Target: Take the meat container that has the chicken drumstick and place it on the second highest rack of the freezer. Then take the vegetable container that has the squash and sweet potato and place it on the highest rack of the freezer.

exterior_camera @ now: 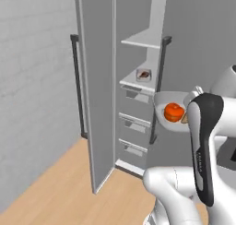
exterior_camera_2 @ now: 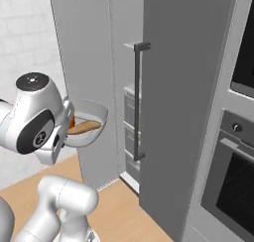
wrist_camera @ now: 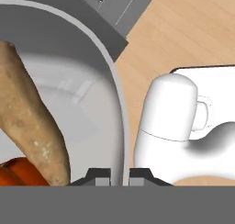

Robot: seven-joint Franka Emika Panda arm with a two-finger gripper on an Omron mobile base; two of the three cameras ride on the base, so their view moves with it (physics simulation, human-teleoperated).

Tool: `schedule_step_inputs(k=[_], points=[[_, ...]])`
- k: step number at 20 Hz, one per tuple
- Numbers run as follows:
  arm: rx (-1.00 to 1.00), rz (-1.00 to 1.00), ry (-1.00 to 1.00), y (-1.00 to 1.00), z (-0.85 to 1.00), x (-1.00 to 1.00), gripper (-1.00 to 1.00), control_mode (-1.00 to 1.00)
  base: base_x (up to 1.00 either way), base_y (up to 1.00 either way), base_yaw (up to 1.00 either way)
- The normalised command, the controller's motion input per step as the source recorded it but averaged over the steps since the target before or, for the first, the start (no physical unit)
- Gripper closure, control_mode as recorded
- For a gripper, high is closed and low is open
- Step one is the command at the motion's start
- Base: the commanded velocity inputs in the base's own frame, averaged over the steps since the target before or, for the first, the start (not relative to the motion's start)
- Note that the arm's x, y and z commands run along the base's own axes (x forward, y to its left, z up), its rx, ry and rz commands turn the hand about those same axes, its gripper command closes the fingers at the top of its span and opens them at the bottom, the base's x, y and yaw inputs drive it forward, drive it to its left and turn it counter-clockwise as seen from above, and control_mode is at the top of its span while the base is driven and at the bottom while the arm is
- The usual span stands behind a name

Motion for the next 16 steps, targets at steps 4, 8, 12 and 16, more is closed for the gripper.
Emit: schedule_step_inputs(k=[4, 8, 12, 16], points=[[0.0, 0.0, 0.0, 0.0, 0.0, 0.0, 1.0, 1.0, 0.56, 0.51, -0.42], [0.0, 0.0, 0.0, 0.0, 0.0, 0.0, 1.0, 1.0, 0.67, 0.48, -0.44], [0.0, 0.0, 0.0, 0.0, 0.0, 0.0, 1.0, 1.0, 0.64, 0.42, -0.48], [0.0, 0.0, 0.0, 0.0, 0.0, 0.0, 1.0, 1.0, 0.65, 0.33, -0.47]])
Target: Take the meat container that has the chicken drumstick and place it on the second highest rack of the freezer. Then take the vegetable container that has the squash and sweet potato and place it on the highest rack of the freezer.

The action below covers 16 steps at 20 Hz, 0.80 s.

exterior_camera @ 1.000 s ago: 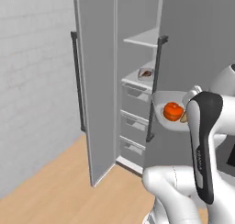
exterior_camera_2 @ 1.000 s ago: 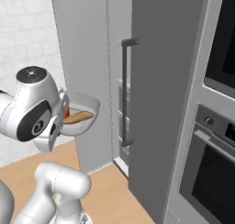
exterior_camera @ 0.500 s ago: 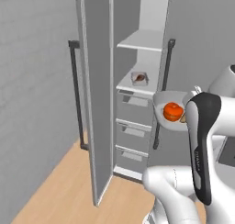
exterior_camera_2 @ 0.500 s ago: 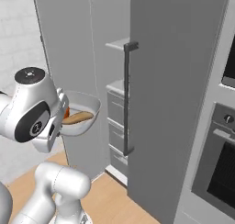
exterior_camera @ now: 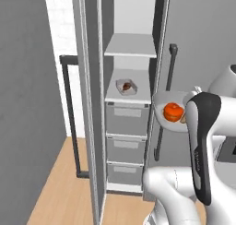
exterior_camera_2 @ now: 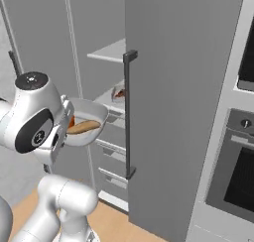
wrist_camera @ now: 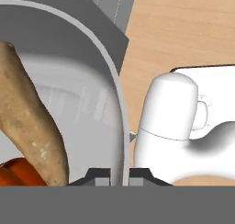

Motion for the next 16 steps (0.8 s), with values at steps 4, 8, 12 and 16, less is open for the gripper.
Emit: schedule_step_inputs(k=[4, 8, 12, 16], points=[[0.0, 0.0, 0.0, 0.0, 0.0, 0.0, 1.0, 1.0, 0.48, 0.0, -0.34], [0.0, 0.0, 0.0, 0.0, 0.0, 0.0, 1.0, 1.0, 0.43, 0.35, -0.19], [0.0, 0.0, 0.0, 0.0, 0.0, 0.0, 1.0, 1.0, 0.34, 0.45, -0.05], [0.0, 0.0, 0.0, 0.0, 0.0, 0.0, 1.0, 1.0, 0.49, 0.14, -0.09]])
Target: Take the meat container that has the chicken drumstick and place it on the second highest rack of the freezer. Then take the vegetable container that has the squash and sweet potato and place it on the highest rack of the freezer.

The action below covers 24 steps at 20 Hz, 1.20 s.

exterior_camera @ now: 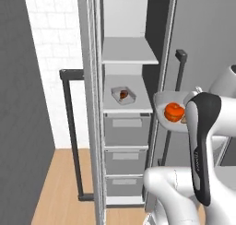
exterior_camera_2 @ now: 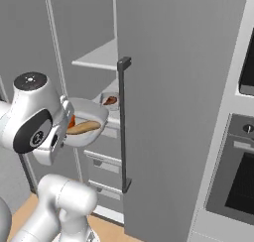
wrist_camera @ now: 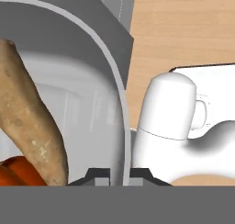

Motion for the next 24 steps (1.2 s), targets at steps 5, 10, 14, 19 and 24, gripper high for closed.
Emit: schedule_step_inputs(k=[5, 10, 14, 19, 24], points=[[0.0, 0.0, 0.0, 0.0, 0.0, 0.0, 1.0, 1.0, 0.63, 0.02, -0.12], [0.0, 0.0, 0.0, 0.0, 0.0, 0.0, 1.0, 1.0, 0.06, 0.39, -0.14], [0.0, 0.0, 0.0, 0.0, 0.0, 0.0, 1.0, 1.0, 0.23, 0.29, -0.13], [0.0, 0.0, 0.0, 0.0, 0.0, 0.0, 1.0, 1.0, 0.3, 0.39, -0.07], [0.0, 0.0, 0.0, 0.0, 0.0, 0.0, 1.0, 1.0, 0.29, 0.4, -0.01]])
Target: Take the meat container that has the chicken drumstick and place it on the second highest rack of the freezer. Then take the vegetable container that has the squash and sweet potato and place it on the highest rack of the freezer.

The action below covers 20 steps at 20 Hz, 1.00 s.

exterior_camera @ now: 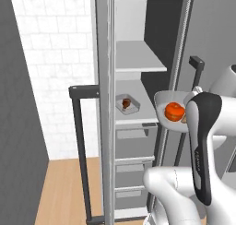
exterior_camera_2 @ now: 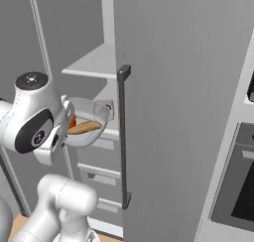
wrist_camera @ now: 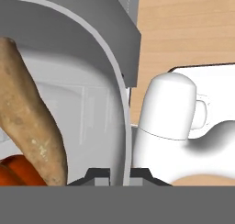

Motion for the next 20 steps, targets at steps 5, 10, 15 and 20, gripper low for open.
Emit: schedule_step_inputs(k=[5, 10, 15, 20], points=[[0.0, 0.0, 0.0, 0.0, 0.0, 0.0, 1.0, 1.0, 0.5, 0.32, 0.0], [0.0, 0.0, 0.0, 0.0, 0.0, 0.0, 1.0, 1.0, 0.65, 0.46, 0.0], [0.0, 0.0, 0.0, 0.0, 0.0, 0.0, 1.0, 1.0, 0.45, 0.28, 0.0], [0.0, -0.01, -0.02, 0.0, 0.11, 0.03, 1.0, -1.0, 0.03, 0.0, 0.0]])
